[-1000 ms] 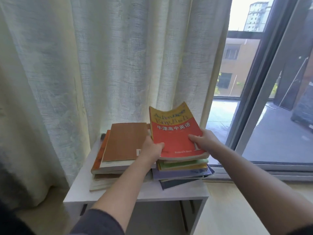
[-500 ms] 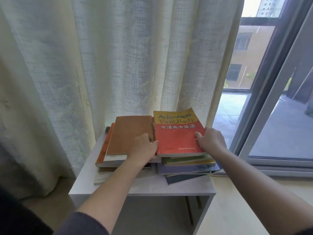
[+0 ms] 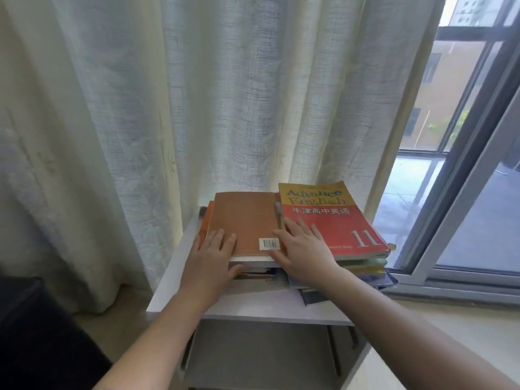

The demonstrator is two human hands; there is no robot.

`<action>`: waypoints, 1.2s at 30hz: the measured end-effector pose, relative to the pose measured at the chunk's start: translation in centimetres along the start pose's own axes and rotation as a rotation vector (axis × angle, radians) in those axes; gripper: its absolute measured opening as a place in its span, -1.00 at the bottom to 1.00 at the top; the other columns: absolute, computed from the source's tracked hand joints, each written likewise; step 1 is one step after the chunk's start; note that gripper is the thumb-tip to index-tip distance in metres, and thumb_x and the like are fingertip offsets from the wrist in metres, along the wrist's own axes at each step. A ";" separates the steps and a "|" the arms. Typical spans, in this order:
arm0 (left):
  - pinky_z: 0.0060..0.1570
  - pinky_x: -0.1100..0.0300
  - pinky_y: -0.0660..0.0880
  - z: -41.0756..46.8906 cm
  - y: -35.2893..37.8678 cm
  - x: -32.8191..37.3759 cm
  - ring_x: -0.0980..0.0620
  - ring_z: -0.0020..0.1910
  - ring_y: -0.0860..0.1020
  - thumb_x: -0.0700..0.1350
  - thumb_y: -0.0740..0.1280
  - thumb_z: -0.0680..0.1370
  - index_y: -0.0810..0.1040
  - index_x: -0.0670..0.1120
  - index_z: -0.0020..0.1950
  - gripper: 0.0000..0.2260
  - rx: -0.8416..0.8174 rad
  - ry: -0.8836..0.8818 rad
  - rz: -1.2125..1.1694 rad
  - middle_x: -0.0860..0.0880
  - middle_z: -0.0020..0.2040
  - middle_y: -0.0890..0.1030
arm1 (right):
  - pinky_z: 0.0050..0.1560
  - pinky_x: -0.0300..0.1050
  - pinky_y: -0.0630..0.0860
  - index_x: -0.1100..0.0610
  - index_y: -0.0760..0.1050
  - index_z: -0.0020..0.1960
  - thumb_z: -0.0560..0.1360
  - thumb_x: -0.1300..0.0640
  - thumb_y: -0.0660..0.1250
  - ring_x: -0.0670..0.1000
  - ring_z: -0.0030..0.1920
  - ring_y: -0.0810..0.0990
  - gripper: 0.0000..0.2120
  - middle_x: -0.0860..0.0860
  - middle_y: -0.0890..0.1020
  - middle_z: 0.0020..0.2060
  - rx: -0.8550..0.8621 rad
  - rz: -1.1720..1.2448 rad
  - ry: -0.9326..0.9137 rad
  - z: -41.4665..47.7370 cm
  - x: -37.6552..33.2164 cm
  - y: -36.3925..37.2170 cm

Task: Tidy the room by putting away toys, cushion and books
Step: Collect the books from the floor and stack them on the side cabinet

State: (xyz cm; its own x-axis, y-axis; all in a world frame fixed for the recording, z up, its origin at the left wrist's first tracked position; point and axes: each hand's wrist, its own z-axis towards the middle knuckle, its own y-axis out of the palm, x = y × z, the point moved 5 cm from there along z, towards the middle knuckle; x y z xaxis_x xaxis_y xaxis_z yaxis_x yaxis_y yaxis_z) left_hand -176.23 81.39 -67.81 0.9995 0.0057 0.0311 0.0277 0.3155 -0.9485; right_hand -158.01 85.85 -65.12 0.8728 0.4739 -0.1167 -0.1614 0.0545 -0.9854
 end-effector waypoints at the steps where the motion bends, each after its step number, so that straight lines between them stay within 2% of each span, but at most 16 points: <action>1: 0.40 -0.11 0.22 -0.4 -0.3 -0.2 -0.14 0.37 0.41 0.16 0.36 0.49 0.42 -0.04 0.41 -0.46 0.055 0.015 -0.005 -0.14 0.39 0.45 | 0.52 0.17 -0.12 -0.04 0.20 0.51 0.61 -0.23 0.01 0.16 0.56 -0.03 -0.47 0.06 0.07 0.57 -0.012 -0.020 0.004 0.0 0.0 0.2; 3: 0.13 -0.06 0.50 -1.3 -0.9 -0.2 -0.16 0.05 0.61 -0.01 0.54 0.36 0.60 -0.07 0.12 -0.62 0.172 0.050 -0.026 -0.13 0.09 0.63 | 0.52 0.17 -0.13 -0.02 0.24 0.49 0.61 -0.24 0.01 0.17 0.57 -0.05 -0.47 0.07 0.05 0.57 -0.025 -0.012 0.005 0.0 0.1 0.3; 5: -0.17 0.08 0.57 -2.3 -1.7 -0.3 -0.09 -0.20 0.61 -0.13 0.58 0.31 0.59 -0.08 -0.04 -0.71 0.218 0.062 -0.055 -0.09 -0.12 0.63 | 0.53 0.16 -0.15 -0.01 0.23 0.50 0.60 -0.25 0.02 0.15 0.57 -0.06 -0.45 0.06 0.05 0.57 -0.034 0.042 0.006 -0.2 0.0 0.3; 8: -0.44 0.19 0.51 -3.5 -2.5 -1.4 0.00 -0.41 0.54 -0.25 0.51 0.37 0.54 -0.08 -0.07 -0.77 0.237 -0.001 -0.119 -0.04 -0.27 0.59 | 0.52 0.11 -0.16 0.00 0.23 0.50 0.61 -0.24 0.01 0.12 0.57 -0.04 -0.45 0.04 0.11 0.56 -0.015 0.179 0.023 -0.5 0.1 -0.3; 10: -0.49 0.21 0.46 -4.2 -3.1 -2.8 0.04 -0.45 0.50 -0.28 0.36 0.51 0.53 -0.07 0.02 -0.84 0.289 -0.091 -0.227 0.00 -0.30 0.56 | 0.53 0.09 -0.15 0.01 0.25 0.50 0.61 -0.22 0.04 0.10 0.56 0.03 -0.47 0.04 0.18 0.54 -0.004 0.257 0.045 -0.4 0.4 -0.7; 12: -0.42 0.24 0.43 -4.9 -4.0 -4.5 0.06 -0.39 0.52 -0.21 0.19 0.62 0.52 -0.06 0.15 -0.83 0.360 -0.234 -0.406 0.02 -0.27 0.55 | 0.54 0.09 -0.02 0.02 0.29 0.47 0.62 -0.18 0.08 0.07 0.51 0.18 -0.50 0.04 0.31 0.48 0.010 0.308 0.053 -0.4 0.2 -1.0; 15: -0.05 0.06 0.52 -5.5 -6.0 -6.2 -0.07 -0.07 0.57 -0.14 0.12 0.66 0.50 -0.14 0.21 -0.78 0.526 -0.479 -0.723 -0.04 -0.07 0.58 | 0.37 -0.06 0.30 0.07 0.35 0.42 0.62 -0.06 0.17 0.01 0.36 0.39 -0.58 0.02 0.45 0.37 0.101 0.479 0.058 -0.7 -1.0 -1.9; 17: 0.13 -0.03 0.50 -5.7 -6.9 -6.6 -0.09 0.05 0.55 -0.11 0.14 0.66 0.50 -0.11 0.16 -0.81 0.556 -0.642 -0.949 -0.03 0.00 0.57 | 0.33 -0.11 0.33 0.09 0.35 0.43 0.62 0.00 0.21 -0.01 0.35 0.42 -0.59 0.00 0.47 0.36 0.133 0.610 0.048 -0.9 -2.5 -2.3; 20: 0.16 -0.09 0.51 -5.2 -6.9 -6.0 -0.09 0.06 0.59 -0.08 0.18 0.65 0.49 -0.04 0.09 -0.87 0.525 -0.749 -1.316 -0.02 0.02 0.62 | 0.38 0.01 0.39 0.10 0.28 0.48 0.59 -0.05 0.25 0.00 0.36 0.44 -0.49 0.03 0.47 0.36 0.027 0.969 0.089 -0.7 -5.1 -1.9; 23: 0.19 -0.15 0.50 -4.4 -5.8 -4.0 -0.10 0.07 0.62 -0.13 0.21 0.63 0.54 0.02 0.04 -0.88 0.431 -0.704 -1.578 -0.06 0.04 0.65 | 0.24 0.03 0.53 0.09 0.40 0.32 0.58 -0.03 0.27 0.07 0.17 0.61 -0.64 0.09 0.59 0.20 -0.112 1.482 0.195 -0.2 -7.0 -1.7; 25: 0.20 -0.19 0.48 -4.3 -4.8 -2.6 -0.09 0.11 0.60 -0.10 0.22 0.63 0.53 0.05 0.04 -0.89 0.333 -0.673 -1.604 -0.02 0.09 0.65 | 0.08 0.03 0.62 0.13 0.45 0.25 0.60 0.07 0.27 0.12 0.01 0.69 -0.74 0.12 0.67 0.06 -0.047 1.661 0.253 -0.1 -7.1 -2.0; 29: 0.22 -0.15 0.48 -4.3 -3.8 -0.6 -0.07 0.17 0.55 -0.05 0.25 0.61 0.47 0.06 0.20 -0.83 0.132 -0.589 -1.533 0.04 0.14 0.60 | -0.09 0.11 0.66 0.03 0.38 0.29 0.58 0.20 0.30 0.14 -0.05 0.70 -0.70 0.10 0.67 0.06 0.209 1.647 0.328 -0.4 -5.0 -1.8; 31: 0.24 -0.04 0.48 -4.1 -4.2 0.1 -0.03 0.21 0.54 -0.04 0.28 0.59 0.44 0.01 0.29 -0.73 0.006 -0.412 -1.431 0.04 0.18 0.58 | 0.01 0.17 0.63 -0.05 0.40 0.27 0.57 0.19 0.30 0.11 0.03 0.67 -0.68 0.02 0.64 0.09 0.288 1.598 0.380 -0.4 -3.5 -1.8; 33: 0.28 0.21 0.42 -4.2 -5.2 0.8 0.15 0.24 0.50 0.01 0.23 0.60 0.47 0.07 0.30 -0.73 -0.099 -0.163 -1.358 0.14 0.22 0.57 | 0.11 0.19 0.59 -0.14 0.44 0.15 0.57 0.20 0.29 0.07 0.07 0.64 -0.73 -0.04 0.64 0.07 0.374 1.553 0.418 -0.4 -1.9 -2.4; 35: 0.28 0.35 0.35 -4.2 -5.5 0.0 0.27 0.25 0.45 0.06 0.13 0.57 0.52 0.10 0.26 -0.68 -0.046 -0.134 -1.378 0.20 0.22 0.56 | 0.14 0.17 0.57 -0.16 0.45 0.06 0.58 0.22 0.26 0.06 0.08 0.62 -0.74 -0.06 0.63 0.05 0.453 1.513 0.435 -0.4 0.0 -3.6; 36: 0.32 0.25 0.33 -3.8 -4.8 -1.0 0.22 0.27 0.45 0.09 0.09 0.55 0.54 0.11 0.23 -0.66 0.023 -0.244 -1.375 0.17 0.22 0.56 | 0.16 0.16 0.56 -0.13 0.45 0.08 0.59 0.23 0.24 0.07 0.08 0.62 -0.75 -0.05 0.63 0.06 0.491 1.491 0.442 -0.4 0.9 -4.2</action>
State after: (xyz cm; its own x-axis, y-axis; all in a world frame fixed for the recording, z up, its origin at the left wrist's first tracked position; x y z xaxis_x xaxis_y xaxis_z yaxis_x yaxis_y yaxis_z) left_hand -177.31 76.24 -64.45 0.1443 -0.1549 0.9773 0.9698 0.2182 -0.1086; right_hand -156.41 85.68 -61.14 -0.1395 0.0898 -0.9861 -0.9834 0.1045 0.1486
